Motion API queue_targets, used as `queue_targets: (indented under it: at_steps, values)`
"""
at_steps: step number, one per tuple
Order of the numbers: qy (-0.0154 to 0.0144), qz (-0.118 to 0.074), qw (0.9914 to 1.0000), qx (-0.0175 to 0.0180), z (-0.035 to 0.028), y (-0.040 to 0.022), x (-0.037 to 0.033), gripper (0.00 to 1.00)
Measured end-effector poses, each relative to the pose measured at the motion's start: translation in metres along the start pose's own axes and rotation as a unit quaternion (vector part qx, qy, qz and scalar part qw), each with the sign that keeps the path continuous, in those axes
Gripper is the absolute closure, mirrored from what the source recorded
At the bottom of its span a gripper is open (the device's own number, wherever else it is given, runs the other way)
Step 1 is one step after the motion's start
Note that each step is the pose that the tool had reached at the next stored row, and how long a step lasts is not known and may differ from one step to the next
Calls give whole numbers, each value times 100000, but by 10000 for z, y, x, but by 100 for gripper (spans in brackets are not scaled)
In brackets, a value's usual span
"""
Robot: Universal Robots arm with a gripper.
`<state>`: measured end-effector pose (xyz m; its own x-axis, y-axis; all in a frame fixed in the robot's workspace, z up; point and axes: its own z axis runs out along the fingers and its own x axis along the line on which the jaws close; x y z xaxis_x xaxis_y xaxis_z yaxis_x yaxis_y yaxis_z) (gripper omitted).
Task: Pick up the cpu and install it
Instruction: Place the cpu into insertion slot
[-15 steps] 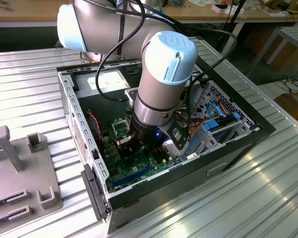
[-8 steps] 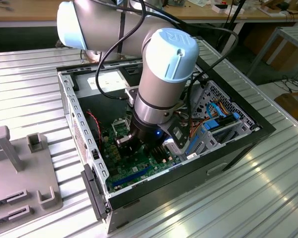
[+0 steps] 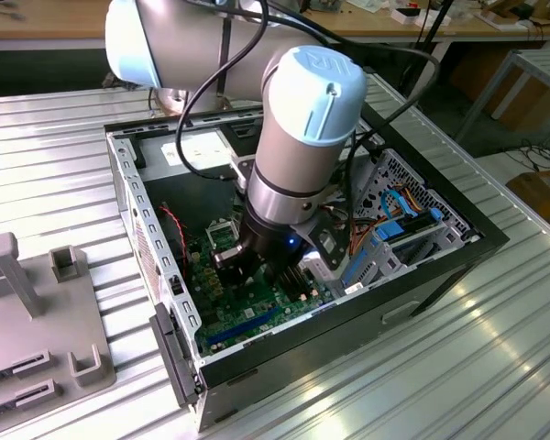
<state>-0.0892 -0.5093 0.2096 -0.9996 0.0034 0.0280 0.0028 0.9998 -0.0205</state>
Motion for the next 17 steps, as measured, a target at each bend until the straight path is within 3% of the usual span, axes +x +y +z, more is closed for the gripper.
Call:
queue_targets:
  at_steps: [4,6,8,9,17]
  values:
    - [-2,1,100000,18,-2,81,0,42]
    - [-2,3,100000,17,-2,114,1,50]
    - [-1,2,100000,22,-3,142,1,50]
    - [-5,-3,100000,13,-2,145,0,57]
    - [-1,160,100000,21,-2,158,33,57]
